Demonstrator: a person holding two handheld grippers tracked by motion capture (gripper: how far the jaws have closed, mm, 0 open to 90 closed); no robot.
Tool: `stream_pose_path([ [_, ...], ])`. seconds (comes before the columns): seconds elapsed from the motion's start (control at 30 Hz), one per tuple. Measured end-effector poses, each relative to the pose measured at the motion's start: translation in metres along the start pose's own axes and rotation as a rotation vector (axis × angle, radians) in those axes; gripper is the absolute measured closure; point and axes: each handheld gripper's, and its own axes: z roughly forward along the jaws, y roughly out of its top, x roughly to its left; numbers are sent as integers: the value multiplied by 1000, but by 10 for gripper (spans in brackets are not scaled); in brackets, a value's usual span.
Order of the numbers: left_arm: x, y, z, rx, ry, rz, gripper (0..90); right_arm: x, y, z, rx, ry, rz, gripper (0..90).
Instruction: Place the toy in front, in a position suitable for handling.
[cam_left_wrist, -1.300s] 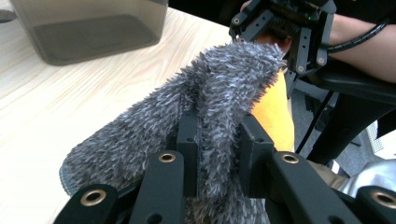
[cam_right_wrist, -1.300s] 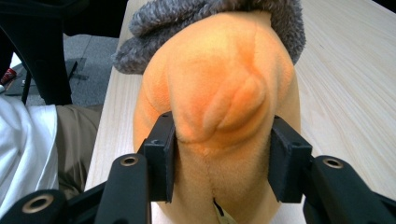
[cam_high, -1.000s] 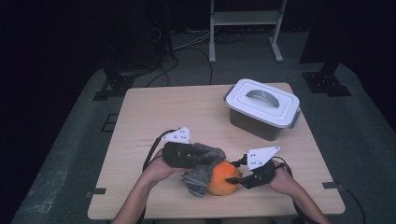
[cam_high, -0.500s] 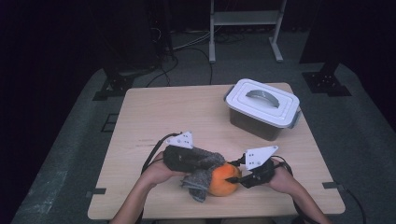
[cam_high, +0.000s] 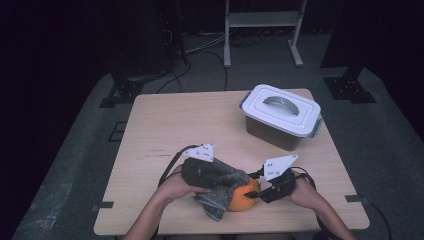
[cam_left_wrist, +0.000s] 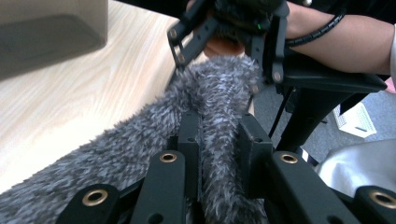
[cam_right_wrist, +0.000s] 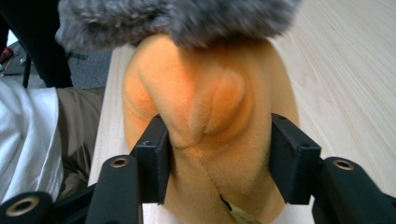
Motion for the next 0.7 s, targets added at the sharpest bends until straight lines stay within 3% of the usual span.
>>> stream_pose_path([
  [0.17,0,5,4,4,22,15,742,4,-1,0,-4,3,-29,481],
  [0.4,4,0,-7,32,78,14,742,0,-4,-3,-12,-1,-36,503],
  [0.7,12,-17,-25,19,105,-37,741,-8,-7,-9,-12,-14,-17,503],
])
